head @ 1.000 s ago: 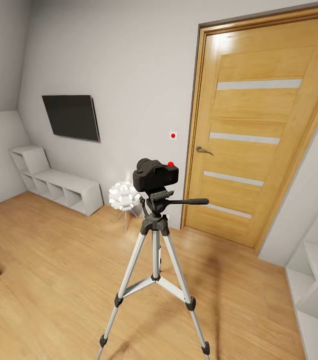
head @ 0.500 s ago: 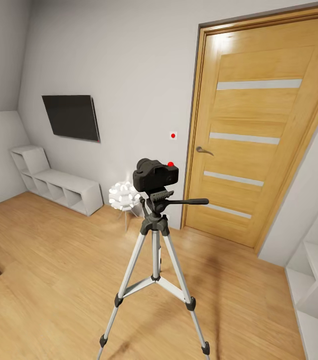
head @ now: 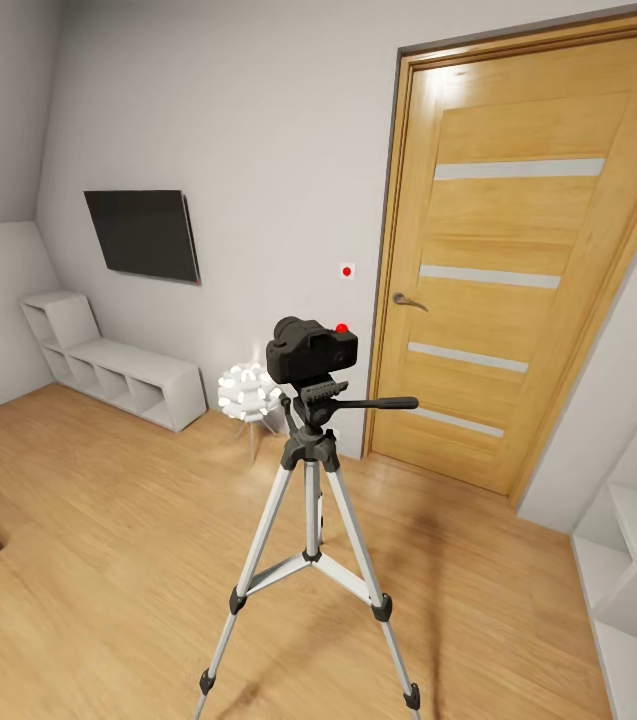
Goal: Attach the digital camera to the camera tripod in the bedroom.
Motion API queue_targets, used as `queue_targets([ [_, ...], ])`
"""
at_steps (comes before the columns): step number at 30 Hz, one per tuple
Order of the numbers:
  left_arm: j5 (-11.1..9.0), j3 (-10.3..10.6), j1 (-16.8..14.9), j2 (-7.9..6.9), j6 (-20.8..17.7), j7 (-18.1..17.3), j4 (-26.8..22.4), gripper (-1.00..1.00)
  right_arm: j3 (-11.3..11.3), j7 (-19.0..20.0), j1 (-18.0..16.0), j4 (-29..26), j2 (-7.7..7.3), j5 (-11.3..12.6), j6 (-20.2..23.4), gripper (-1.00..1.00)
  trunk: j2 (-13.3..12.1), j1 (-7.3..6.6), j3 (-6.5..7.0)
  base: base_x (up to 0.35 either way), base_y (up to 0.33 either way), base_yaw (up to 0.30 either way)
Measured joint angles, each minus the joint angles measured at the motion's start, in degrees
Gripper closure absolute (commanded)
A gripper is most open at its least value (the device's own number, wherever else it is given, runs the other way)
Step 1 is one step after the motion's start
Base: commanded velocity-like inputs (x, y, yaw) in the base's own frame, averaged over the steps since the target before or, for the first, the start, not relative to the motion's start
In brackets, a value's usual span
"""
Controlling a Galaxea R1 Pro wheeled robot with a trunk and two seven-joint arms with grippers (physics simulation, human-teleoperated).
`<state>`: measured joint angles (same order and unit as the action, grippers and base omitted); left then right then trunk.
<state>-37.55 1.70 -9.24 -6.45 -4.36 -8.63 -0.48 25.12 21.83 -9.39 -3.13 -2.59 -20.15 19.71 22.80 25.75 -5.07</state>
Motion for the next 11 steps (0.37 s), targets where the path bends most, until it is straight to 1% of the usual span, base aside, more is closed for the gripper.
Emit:
queue_targets([
  [11,0.0,0.0,0.0,0.05,0.0,0.0,0.0,-1.00,0.0,0.0,0.0,0.0,-0.43,0.0,0.0,-1.00,0.0,0.00,0.00,0.000,0.000,0.000],
])
